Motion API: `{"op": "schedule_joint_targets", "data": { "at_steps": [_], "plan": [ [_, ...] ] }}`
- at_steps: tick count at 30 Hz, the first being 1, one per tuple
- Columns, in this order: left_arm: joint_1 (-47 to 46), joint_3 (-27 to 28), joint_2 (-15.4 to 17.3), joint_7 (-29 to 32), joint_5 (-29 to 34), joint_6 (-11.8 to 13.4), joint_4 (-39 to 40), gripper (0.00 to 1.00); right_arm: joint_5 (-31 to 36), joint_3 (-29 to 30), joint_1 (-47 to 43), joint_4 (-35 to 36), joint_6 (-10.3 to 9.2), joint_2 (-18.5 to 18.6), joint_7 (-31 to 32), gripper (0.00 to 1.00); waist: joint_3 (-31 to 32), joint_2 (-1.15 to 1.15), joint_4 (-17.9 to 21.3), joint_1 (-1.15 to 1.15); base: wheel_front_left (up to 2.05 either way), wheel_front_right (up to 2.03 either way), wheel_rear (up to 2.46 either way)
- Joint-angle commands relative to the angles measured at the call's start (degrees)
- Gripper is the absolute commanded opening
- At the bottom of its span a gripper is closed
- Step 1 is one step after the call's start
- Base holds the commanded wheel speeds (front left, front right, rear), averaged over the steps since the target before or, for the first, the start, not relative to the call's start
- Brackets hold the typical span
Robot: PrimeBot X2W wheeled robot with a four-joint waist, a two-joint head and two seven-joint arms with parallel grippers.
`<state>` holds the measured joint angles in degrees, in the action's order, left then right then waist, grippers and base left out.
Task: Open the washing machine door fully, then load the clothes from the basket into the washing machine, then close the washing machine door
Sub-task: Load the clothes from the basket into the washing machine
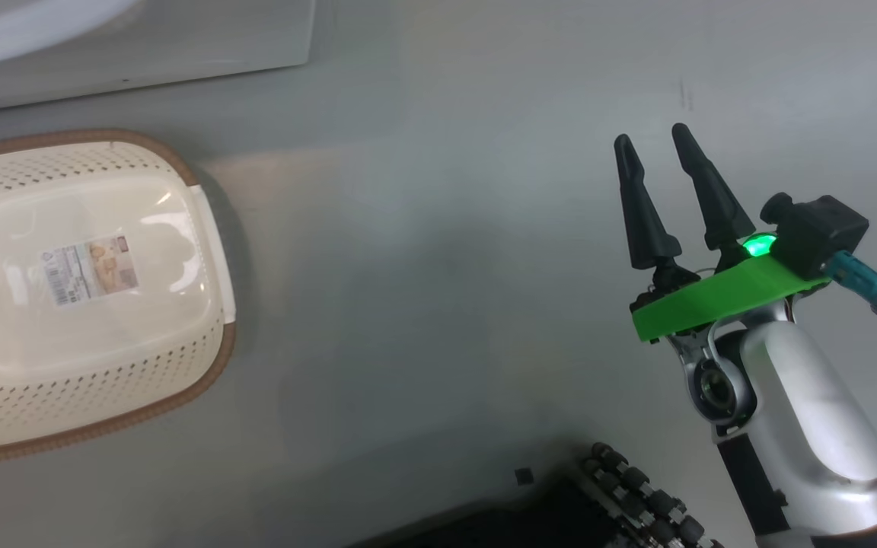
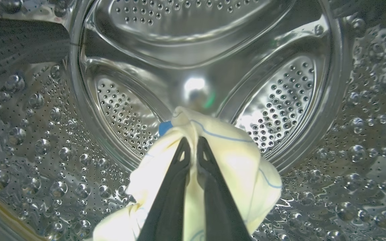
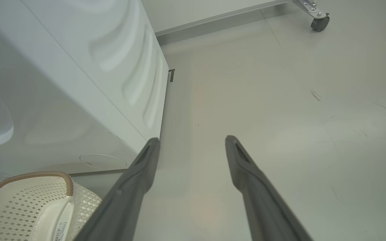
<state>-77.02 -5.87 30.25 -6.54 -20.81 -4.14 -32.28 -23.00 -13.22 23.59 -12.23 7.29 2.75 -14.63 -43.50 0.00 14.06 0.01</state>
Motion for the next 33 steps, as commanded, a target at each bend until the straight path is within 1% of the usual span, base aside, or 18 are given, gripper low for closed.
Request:
{"op": "schedule_joint_targets", "data": {
  "at_steps": [1, 5, 6, 13, 17, 20, 26, 27, 28, 29, 33],
  "plan": [
    [-3.6, 0.8, 4.1, 0.0, 0.3, -0.3, -0.7, 0.00, -0.6, -1.3, -0.6, 1.7, 0.20, 0.1, -0.4, 1.00, -1.5, 0.00, 1.7, -0.01, 0.00, 0.00, 0.00],
    [-8.8, -0.7, 5.2, -0.1, 1.9, -0.7, -6.9, 0.00, -1.4, -1.8, -0.5, 1.8, 0.20, 0.1, -0.4, 1.00, -2.4, 0.00, 3.2, -0.01, 0.00, 0.00, 0.00],
    [-11.3, -1.7, 5.6, -0.1, 2.9, -0.9, -9.9, 0.00, -1.8, -2.2, -0.4, 1.9, 0.20, 0.1, -0.4, 1.00, -2.9, 0.00, 3.9, -0.01, 0.00, 0.00, 0.00],
    [-18.5, -4.3, 6.1, -0.5, 5.4, -0.8, -19.7, 0.00, -3.3, -3.3, -0.3, 2.1, 0.20, 0.1, -0.4, 1.00, -4.2, 0.00, 6.1, -0.01, 0.00, 0.00, 0.00],
    [-21.5, -6.5, 6.9, -0.6, 7.3, -1.1, -24.2, 0.00, -4.0, -3.3, -0.1, 2.1, 0.20, 0.1, -0.4, 1.00, -4.7, 0.00, 7.3, -0.01, 0.00, 0.00, 0.00],
    [-23.3, -6.8, 7.0, -1.1, 7.5, -1.0, -27.1, 0.00, -4.5, -3.6, -0.2, 2.2, 0.20, 0.1, -0.4, 1.00, -4.9, 0.00, 7.7, -0.01, 0.00, 0.00, 0.00],
    [-25.0, -7.8, 6.7, -2.7, 8.0, -1.1, -30.4, 0.00, -4.9, -3.8, 0.2, 2.2, 0.20, 0.1, -0.4, 1.00, -5.3, 0.00, 7.9, -0.01, 0.00, 0.00, 0.00],
    [-25.3, -7.8, 6.6, -3.3, 7.9, -1.1, -30.9, 0.32, -5.1, -3.6, 0.3, 2.3, 0.20, 0.1, -0.4, 1.00, -5.3, 0.00, 7.9, -0.01, 0.00, 0.00, 0.00],
    [-25.5, -8.0, 6.4, -3.6, 7.8, -1.2, -31.4, 0.95, -5.1, -3.5, 0.4, 2.3, 0.20, 0.1, -0.4, 1.00, -5.3, 0.00, 7.9, -0.01, 0.00, 0.00, 0.00],
    [-25.6, -8.3, 6.3, -3.9, 7.8, -1.4, -31.8, 1.00, -5.1, -3.4, 0.5, 2.3, 0.20, 0.1, -0.4, 1.00, -5.2, 0.00, 7.8, -0.01, 0.00, 0.00, 0.00],
    [-26.2, -8.7, 5.6, -4.9, 7.4, -1.9, -33.4, 1.00, -4.5, -2.8, 0.6, 2.2, 0.20, 0.1, -0.4, 1.00, -4.9, 0.00, 7.2, -0.01, 0.00, 0.00, 0.00]
  ]
}}
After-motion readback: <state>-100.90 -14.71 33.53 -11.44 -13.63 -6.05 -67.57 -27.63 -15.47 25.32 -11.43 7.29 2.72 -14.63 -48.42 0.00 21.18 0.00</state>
